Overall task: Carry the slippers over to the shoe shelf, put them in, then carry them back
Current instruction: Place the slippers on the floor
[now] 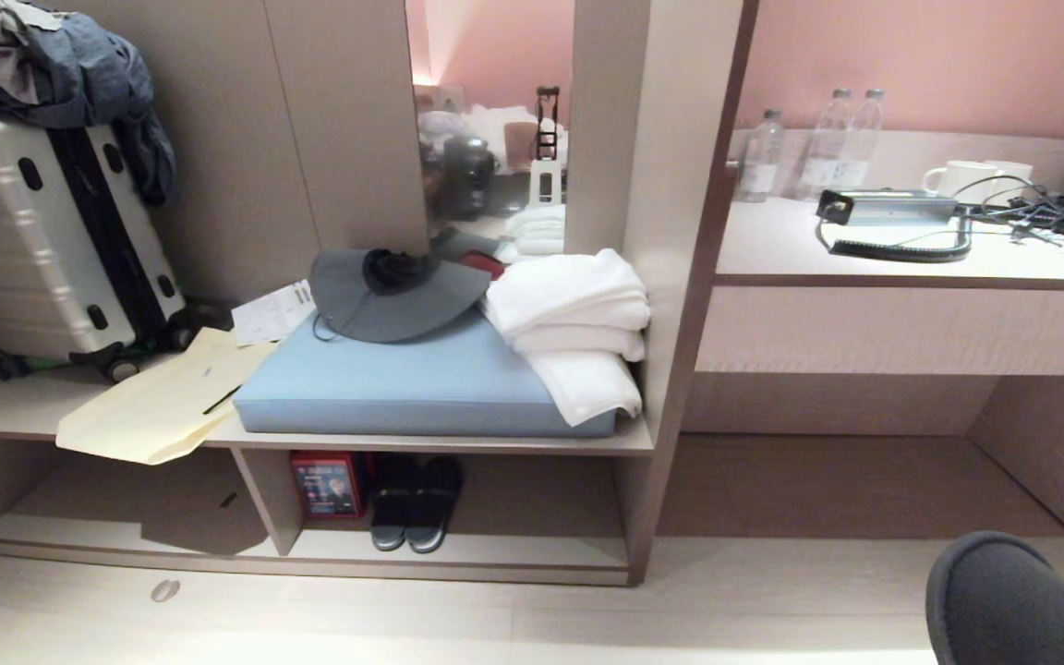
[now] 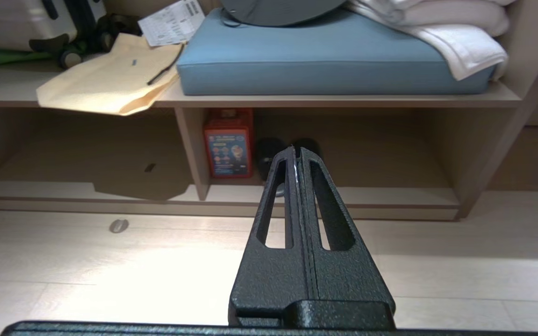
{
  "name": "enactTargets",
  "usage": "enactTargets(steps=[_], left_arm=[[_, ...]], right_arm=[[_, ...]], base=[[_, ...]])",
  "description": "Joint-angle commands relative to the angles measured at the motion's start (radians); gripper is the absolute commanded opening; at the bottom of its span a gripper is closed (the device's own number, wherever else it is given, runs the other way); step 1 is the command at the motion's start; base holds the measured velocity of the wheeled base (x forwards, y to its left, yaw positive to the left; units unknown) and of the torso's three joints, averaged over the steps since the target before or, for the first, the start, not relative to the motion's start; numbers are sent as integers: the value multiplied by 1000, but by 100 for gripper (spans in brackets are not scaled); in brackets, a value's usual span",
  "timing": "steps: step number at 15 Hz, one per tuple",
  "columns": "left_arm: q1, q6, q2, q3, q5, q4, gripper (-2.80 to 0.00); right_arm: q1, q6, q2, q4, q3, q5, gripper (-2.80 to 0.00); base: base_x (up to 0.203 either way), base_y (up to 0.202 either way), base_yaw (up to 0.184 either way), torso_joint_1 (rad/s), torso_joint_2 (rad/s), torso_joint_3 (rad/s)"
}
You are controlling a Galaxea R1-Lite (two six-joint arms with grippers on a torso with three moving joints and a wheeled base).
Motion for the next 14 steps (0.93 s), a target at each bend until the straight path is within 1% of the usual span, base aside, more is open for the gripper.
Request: enactTargets(steps=[1,14], left_arm=[[0,0,0,0,-1,-1,-280],[0,0,0,0,-1,-1,-280]], right_arm=[[0,1,1,-1,0,0,-280],[0,1,2,-1,0,0,-280]], base=[[0,-195,3,2,7,2],[0,-197,1,2,2,2]])
